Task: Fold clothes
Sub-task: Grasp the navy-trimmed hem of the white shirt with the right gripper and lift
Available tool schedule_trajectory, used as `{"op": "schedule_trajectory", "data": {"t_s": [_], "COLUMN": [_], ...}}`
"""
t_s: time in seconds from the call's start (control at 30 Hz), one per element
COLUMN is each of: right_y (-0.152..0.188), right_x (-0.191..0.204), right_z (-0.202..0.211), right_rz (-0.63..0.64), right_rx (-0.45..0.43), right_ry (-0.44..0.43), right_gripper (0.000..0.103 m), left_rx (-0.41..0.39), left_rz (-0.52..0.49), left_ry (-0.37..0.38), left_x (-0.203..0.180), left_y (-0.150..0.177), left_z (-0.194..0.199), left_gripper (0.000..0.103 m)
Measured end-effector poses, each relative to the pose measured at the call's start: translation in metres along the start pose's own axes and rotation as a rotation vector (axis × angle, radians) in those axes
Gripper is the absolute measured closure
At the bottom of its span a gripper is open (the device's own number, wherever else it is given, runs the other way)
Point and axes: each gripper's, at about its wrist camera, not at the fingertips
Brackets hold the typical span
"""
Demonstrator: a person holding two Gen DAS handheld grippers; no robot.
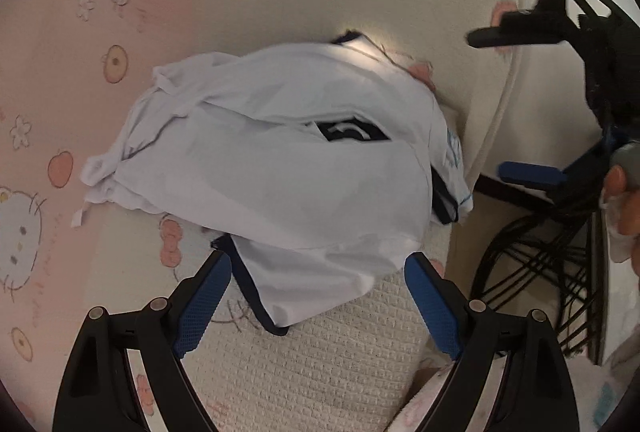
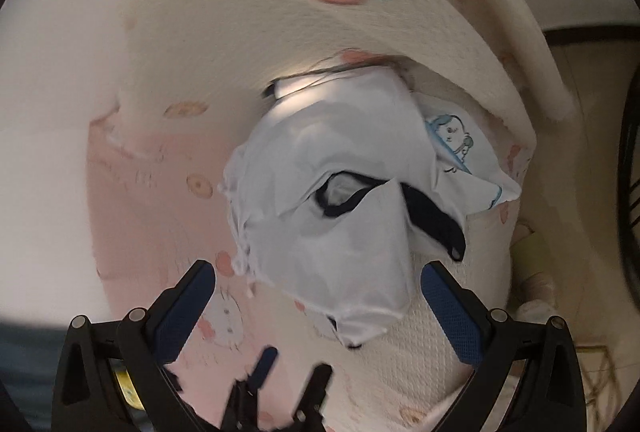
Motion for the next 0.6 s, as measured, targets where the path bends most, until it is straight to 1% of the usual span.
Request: {"op": "schedule_trajectory", "data": {"t_s": [0.07, 0.1, 0.13, 0.17, 0.2, 0.27, 0.3, 0.37, 0.4, 0.43, 0.5, 0.6], "right_y": [-0.003, -0.005, -0.006, -0.008, -0.009, -0.012, -0.014, -0.016, -0.017, -0.018, -0.02, -0.022], "right_x": [-0.01, -0.015, -0.019, -0.02, -0.022, -0.025, -0.025, -0.026, -0.026, -0.025, -0.024, -0.021], "right_z": [-0.014, -0.021, -0.029, -0.036, -0.043, -0.055, -0.058, -0.059, -0.059, -0.058, -0.056, -0.052], "right_rz": [-0.011, -0.01, -0.007, -0.002, -0.006, -0.025, -0.024, 0.003, 0.015, 0.019, 0.026, 0.037], "right_rx": [0.026, 0.039, 0.052, 0.067, 0.087, 0.135, 0.139, 0.113, 0.103, 0.105, 0.11, 0.118], "right_ry": [-0.018, -0.022, -0.025, -0.027, -0.035, -0.042, -0.023, 0.019, 0.034, 0.024, 0.002, -0.029], "right_gripper": [0.001, 0.004, 0.012, 0.015, 0.023, 0.024, 0.024, 0.025, 0.026, 0.029, 0.03, 0.037], "left_rx": [0.011, 0.016, 0.015, 0.013, 0.009, -0.004, -0.012, -0.028, -0.026, -0.023, -0.022, -0.022], "left_rz": [-0.031, -0.047, -0.061, -0.067, -0.068, -0.063, -0.058, -0.037, -0.028, -0.019, -0.01, -0.007], "left_ry": [0.007, 0.013, 0.027, 0.035, 0.045, 0.077, 0.094, 0.14, 0.142, 0.145, 0.14, 0.125], "left_x": [-0.005, -0.007, -0.008, -0.008, -0.007, -0.006, -0.005, -0.003, -0.003, -0.003, -0.003, -0.003], "left_y": [-0.001, -0.002, -0.003, -0.004, -0.004, -0.005, -0.006, -0.007, -0.008, -0.009, -0.011, -0.014], "left_z": [-0.007, -0.01, -0.013, -0.015, -0.017, -0.02, -0.021, -0.023, -0.025, -0.028, -0.032, -0.037], "left_gripper": [0.014, 0.014, 0.014, 0.014, 0.014, 0.014, 0.014, 0.014, 0.014, 0.014, 0.014, 0.014]}}
Point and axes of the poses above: each gripper's, at about its wrist camera, not at the fingertips, and z roughly against the way its jaws point, x to its left, y to its underside, and after that the axes turned 14 degrees about -z, right-handed
